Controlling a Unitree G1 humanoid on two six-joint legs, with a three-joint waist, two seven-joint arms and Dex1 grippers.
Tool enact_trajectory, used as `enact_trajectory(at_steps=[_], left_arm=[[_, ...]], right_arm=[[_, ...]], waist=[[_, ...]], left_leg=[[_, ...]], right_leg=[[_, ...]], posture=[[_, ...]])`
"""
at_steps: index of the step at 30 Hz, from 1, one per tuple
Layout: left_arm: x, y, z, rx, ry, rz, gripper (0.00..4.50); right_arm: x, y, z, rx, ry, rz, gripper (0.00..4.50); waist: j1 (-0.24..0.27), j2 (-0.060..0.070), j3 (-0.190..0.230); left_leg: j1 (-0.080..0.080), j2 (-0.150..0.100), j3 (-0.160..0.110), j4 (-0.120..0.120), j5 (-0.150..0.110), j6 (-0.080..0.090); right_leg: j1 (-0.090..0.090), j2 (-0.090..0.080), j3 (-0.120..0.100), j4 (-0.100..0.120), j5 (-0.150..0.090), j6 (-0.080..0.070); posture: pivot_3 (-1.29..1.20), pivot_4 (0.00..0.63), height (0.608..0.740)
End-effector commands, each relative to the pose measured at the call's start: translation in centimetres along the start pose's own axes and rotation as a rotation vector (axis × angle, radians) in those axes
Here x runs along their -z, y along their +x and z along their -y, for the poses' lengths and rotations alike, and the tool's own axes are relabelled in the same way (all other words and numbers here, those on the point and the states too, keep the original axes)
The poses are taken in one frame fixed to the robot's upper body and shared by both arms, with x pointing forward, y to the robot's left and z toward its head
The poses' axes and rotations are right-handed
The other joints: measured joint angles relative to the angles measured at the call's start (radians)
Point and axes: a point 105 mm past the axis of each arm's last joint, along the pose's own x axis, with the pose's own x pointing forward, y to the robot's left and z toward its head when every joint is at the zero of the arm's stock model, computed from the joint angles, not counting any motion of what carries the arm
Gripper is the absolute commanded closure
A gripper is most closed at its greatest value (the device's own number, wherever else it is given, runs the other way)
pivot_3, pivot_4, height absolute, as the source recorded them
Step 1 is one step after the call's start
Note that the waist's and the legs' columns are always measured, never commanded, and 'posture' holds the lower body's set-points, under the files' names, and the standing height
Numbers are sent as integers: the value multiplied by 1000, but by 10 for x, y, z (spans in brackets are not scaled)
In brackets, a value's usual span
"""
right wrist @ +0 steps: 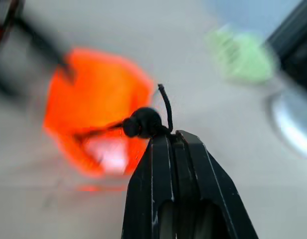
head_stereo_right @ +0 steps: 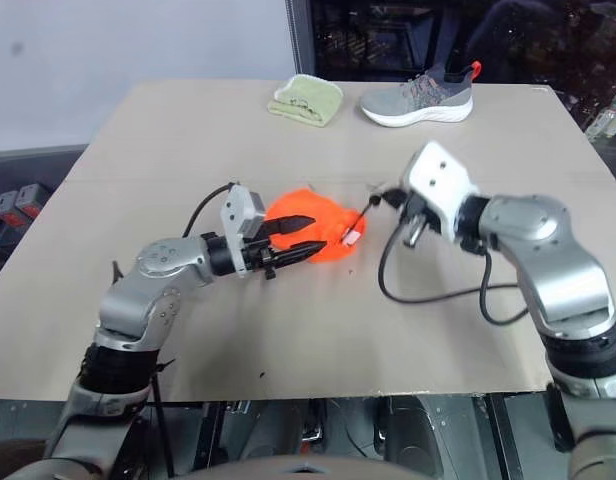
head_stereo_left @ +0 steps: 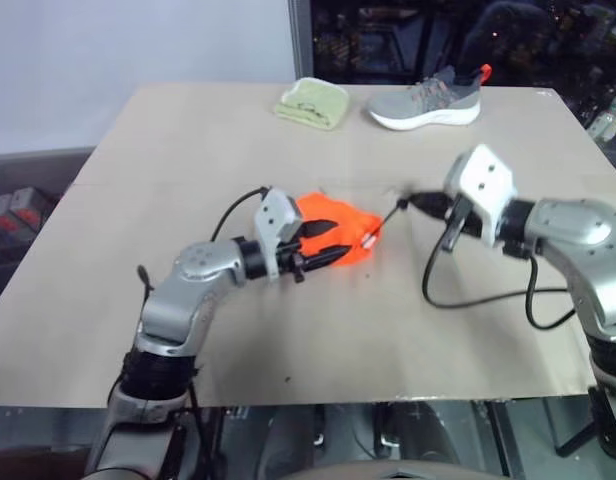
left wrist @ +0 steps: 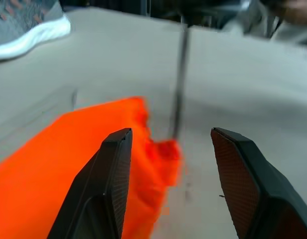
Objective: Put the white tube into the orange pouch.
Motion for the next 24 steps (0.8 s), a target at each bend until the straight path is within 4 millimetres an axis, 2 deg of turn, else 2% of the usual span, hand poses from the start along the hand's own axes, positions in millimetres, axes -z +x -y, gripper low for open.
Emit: enact_trajectory(at_steps=[1,5,10,17,24], left_arm=[[-33,16,-8,-26,-2,105,1908],[-66,34,-17,-28,-22,195,1908],[-90,48,-14,51,1,224,1908],[-102,54,-9,122,33,215,1908],[-103,57,-9,154,58,202,1908]], right_arm=[[-36,-7,17,85,-41,93,4477],[-47,-5,20,84,-94,96,4477],[-46,-3,18,47,-215,44,4477],[-44,-2,16,21,-293,14,4477],[-48,-4,17,27,-301,20,4477]], waist=[[2,0,0],[0,-1,0],[-3,0,0],[-4,-1,0],[-3,-1,0]], left_leg=[[-1,0,0,0,0,0],[-1,-2,1,0,2,-3],[-1,-3,1,-1,2,-3],[-1,-2,2,-1,2,-3],[-1,-2,2,0,2,-3]], right_leg=[[0,0,0,0,1,1],[0,0,1,-1,4,0],[-1,0,2,-1,4,0],[-1,1,2,0,2,3],[-1,0,2,0,2,3]], posture=[[0,150,740],[0,150,740],[0,150,740],[0,150,740],[0,150,740]])
